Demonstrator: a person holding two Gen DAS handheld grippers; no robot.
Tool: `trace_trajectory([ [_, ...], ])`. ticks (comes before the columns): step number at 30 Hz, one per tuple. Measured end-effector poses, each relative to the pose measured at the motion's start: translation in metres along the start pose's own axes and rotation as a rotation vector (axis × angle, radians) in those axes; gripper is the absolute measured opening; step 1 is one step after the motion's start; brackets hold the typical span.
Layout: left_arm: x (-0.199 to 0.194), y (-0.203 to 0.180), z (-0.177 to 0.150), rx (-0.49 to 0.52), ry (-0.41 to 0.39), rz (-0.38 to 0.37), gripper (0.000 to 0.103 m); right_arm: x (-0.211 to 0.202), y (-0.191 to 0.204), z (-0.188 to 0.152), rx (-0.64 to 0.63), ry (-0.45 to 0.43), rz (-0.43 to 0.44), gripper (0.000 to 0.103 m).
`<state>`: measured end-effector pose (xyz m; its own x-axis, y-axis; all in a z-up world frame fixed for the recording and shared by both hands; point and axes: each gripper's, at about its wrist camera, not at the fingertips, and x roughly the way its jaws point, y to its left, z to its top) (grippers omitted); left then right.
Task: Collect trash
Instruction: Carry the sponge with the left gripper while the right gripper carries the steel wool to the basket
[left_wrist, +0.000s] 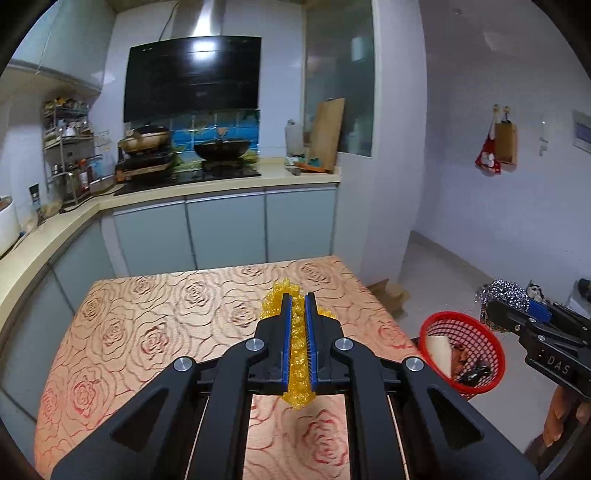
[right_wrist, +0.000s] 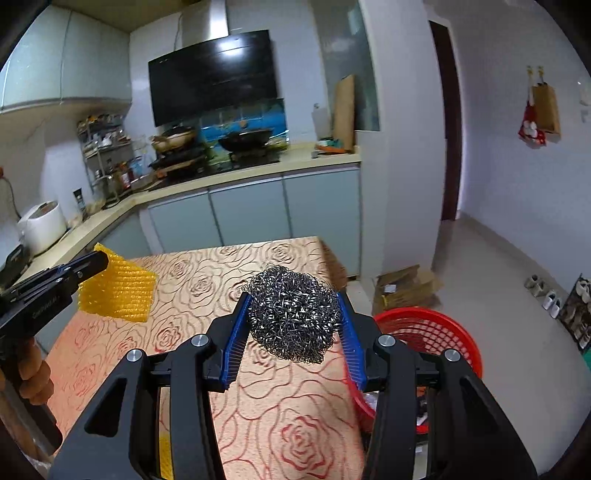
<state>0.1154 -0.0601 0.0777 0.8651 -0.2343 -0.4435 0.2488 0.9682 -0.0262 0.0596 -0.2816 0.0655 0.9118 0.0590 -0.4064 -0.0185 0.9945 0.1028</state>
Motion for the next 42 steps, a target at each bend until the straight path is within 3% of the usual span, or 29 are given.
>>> trace_trajectory([
  [23,0.042,-0.115,0.011,0.089,0.049,-0.239,0.007,-0.025,-0.1,-0.018,0.141,-0.01,-0.177,0.044],
  [29,0.072,-0.145,0.005,0.099,0.105,-0.315,0.007,-0.02,-0.119,-0.026,0.171,0.007,-0.214,0.044],
  [42,0.136,-0.19,-0.017,0.125,0.228,-0.366,0.007,0.014,-0.144,-0.041,0.193,0.089,-0.249,0.045],
])
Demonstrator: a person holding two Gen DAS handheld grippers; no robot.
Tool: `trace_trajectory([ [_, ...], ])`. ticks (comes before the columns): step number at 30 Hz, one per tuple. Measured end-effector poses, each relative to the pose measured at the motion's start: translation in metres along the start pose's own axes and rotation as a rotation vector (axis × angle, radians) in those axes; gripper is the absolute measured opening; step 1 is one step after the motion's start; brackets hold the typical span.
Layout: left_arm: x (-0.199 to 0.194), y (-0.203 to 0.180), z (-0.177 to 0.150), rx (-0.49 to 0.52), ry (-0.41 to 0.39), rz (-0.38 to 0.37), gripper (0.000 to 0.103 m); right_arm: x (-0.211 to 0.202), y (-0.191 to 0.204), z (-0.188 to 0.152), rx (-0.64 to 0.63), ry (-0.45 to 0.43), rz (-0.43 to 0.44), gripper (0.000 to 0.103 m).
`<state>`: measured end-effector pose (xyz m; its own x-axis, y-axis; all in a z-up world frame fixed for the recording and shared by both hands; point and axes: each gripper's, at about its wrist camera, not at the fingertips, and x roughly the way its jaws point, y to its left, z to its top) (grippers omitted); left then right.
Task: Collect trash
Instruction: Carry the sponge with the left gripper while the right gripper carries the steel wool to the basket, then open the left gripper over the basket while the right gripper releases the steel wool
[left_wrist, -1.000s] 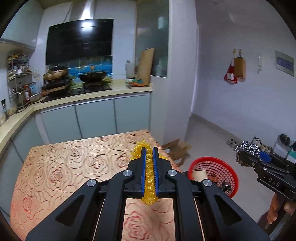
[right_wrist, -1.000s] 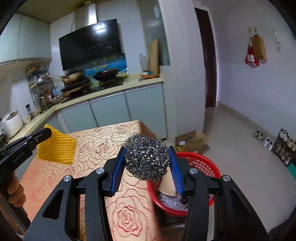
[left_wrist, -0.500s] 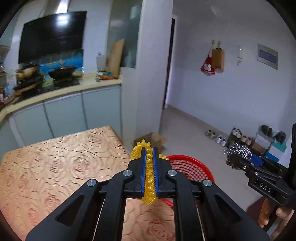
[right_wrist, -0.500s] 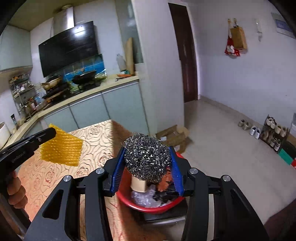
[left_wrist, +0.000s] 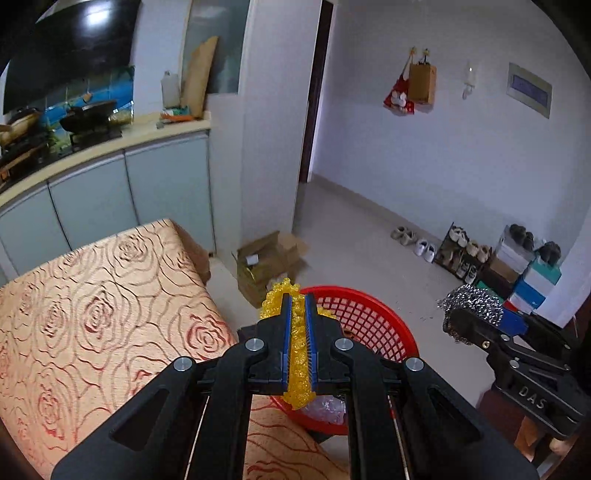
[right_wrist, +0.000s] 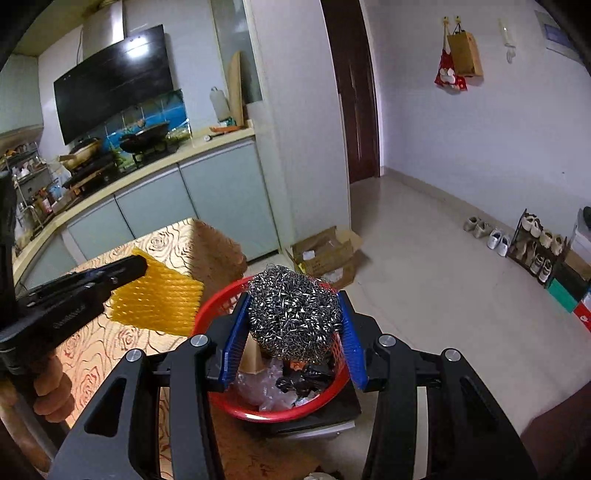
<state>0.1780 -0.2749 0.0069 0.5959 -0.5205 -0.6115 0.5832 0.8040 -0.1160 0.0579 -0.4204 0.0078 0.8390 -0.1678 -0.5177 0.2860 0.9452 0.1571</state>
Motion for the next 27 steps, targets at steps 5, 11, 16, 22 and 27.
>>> trace_trajectory([
  [5,0.027,0.0,-0.005,-0.004,0.057,-0.012,0.007,0.013,-0.004,-0.003,0.003,0.028,-0.01,0.045],
  [11,0.045,-0.003,-0.011,-0.004,0.099,-0.018,0.011,0.027,-0.006,-0.003,0.005,0.052,-0.015,0.045],
  [16,0.049,0.003,-0.013,-0.016,0.105,-0.016,0.031,0.039,-0.002,-0.008,-0.005,0.082,-0.01,0.045],
  [22,0.043,0.012,-0.011,-0.035,0.093,-0.012,0.054,0.054,0.003,-0.012,-0.01,0.114,0.0,0.049],
  [27,0.032,0.026,-0.006,-0.066,0.068,0.011,0.059,0.053,0.008,-0.013,-0.014,0.111,0.014,0.061],
])
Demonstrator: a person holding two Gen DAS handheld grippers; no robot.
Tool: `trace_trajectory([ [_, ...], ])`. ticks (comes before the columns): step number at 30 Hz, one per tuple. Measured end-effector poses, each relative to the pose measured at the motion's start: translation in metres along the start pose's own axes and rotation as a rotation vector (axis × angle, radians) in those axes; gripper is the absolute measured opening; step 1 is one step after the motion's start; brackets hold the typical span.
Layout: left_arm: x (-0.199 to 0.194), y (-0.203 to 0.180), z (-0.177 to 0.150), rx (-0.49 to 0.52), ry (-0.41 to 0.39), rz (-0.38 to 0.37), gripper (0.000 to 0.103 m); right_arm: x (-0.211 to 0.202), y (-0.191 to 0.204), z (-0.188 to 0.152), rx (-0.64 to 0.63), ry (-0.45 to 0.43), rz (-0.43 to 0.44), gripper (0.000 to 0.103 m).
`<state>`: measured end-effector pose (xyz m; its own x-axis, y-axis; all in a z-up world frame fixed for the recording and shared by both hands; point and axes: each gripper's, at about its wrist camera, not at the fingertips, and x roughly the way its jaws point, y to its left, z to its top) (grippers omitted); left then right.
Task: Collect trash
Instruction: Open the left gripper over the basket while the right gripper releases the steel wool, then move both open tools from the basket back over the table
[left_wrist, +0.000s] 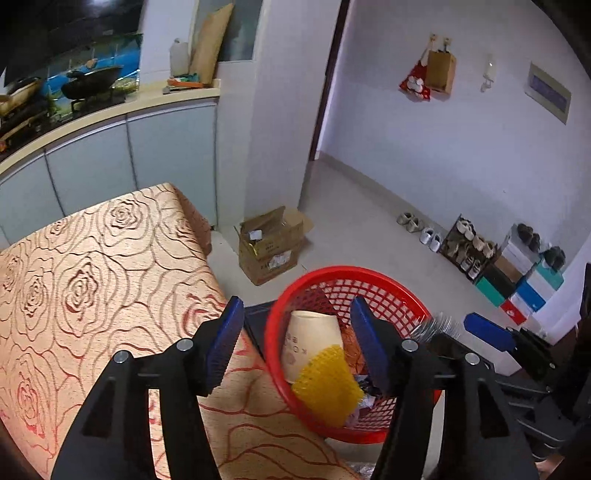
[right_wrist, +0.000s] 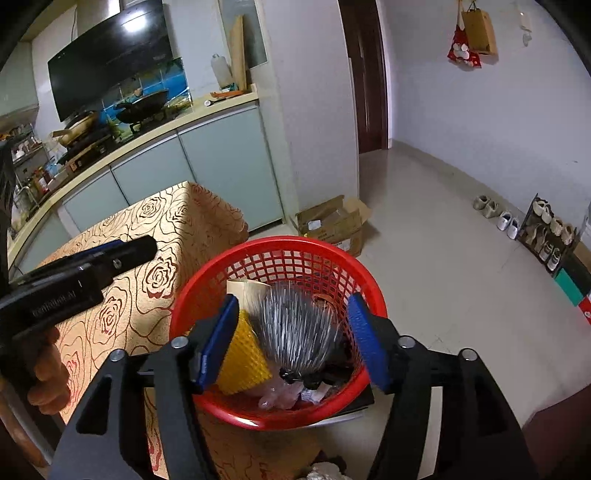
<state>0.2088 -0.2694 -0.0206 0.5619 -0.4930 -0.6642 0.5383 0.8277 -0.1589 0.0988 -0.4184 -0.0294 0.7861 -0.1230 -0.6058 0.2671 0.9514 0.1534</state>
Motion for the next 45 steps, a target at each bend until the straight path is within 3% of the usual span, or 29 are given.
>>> trace_trajectory([
  [25,-0.079,0.025,0.004,-0.032,-0.136,0.076,0.066,-0.052,0.019,0.0,-0.014,-0.098,-0.007,0.061],
  [42,-0.171,0.063,-0.024,-0.084,-0.232,0.218,0.068,-0.095,0.056,-0.011,-0.067,-0.154,0.052,0.062],
  [45,-0.188,0.073,-0.035,-0.094,-0.245,0.255,0.069,-0.103,0.064,-0.015,-0.077,-0.168,0.064,0.067],
])
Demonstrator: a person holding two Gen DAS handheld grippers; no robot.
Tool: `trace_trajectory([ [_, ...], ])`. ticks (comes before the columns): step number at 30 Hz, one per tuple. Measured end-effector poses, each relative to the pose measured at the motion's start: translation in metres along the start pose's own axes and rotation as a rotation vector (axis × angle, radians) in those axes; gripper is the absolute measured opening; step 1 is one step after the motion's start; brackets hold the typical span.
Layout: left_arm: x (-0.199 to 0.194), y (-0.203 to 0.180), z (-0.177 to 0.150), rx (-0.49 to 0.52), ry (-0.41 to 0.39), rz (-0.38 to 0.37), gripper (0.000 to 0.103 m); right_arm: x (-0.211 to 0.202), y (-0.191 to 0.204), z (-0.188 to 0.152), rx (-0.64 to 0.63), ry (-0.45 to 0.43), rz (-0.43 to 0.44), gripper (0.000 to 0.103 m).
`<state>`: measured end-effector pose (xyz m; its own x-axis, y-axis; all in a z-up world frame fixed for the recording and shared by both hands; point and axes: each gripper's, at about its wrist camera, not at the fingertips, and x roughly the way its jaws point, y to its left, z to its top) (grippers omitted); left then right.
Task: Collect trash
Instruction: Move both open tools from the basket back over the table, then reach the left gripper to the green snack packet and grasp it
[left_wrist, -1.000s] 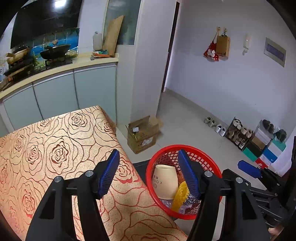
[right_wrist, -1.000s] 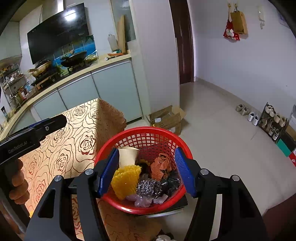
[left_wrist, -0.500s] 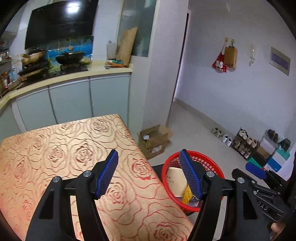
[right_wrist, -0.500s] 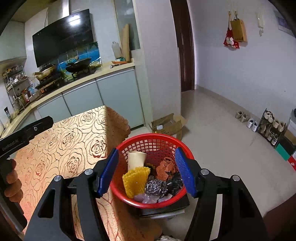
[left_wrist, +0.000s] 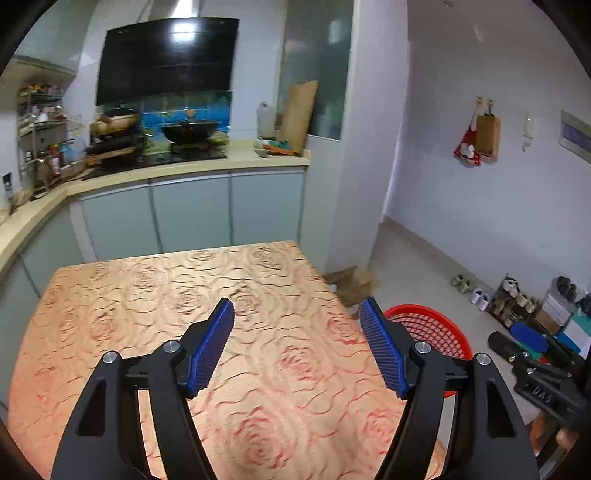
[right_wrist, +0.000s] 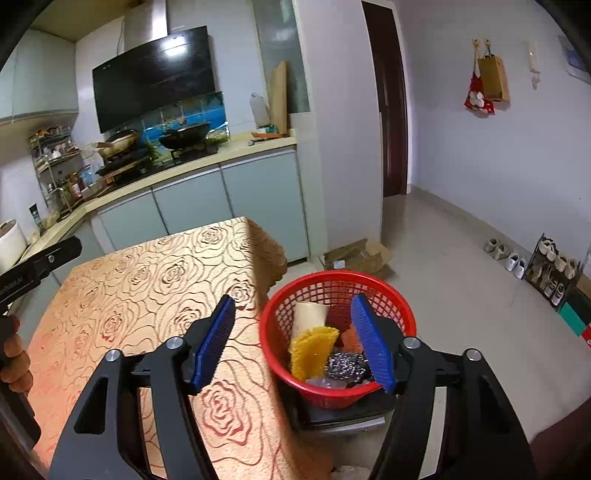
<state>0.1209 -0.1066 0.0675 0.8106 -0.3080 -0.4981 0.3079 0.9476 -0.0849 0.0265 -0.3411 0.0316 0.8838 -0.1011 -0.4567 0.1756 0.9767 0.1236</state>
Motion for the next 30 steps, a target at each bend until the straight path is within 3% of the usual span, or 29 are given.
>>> trace_trajectory([
  [11,-0.053,0.044,-0.036,-0.021,-0.005,0.078,0.069,-0.014,0.037,-0.015,-0.056,0.001,0.064,0.067],
  [20,-0.083,0.048,-0.08,0.013,0.012,0.119,0.074,-0.019,0.057,-0.032,-0.085,0.013,0.094,0.067],
  [30,-0.096,0.046,-0.129,0.038,0.074,0.083,0.074,-0.032,0.066,-0.051,-0.101,0.011,0.12,0.067],
])
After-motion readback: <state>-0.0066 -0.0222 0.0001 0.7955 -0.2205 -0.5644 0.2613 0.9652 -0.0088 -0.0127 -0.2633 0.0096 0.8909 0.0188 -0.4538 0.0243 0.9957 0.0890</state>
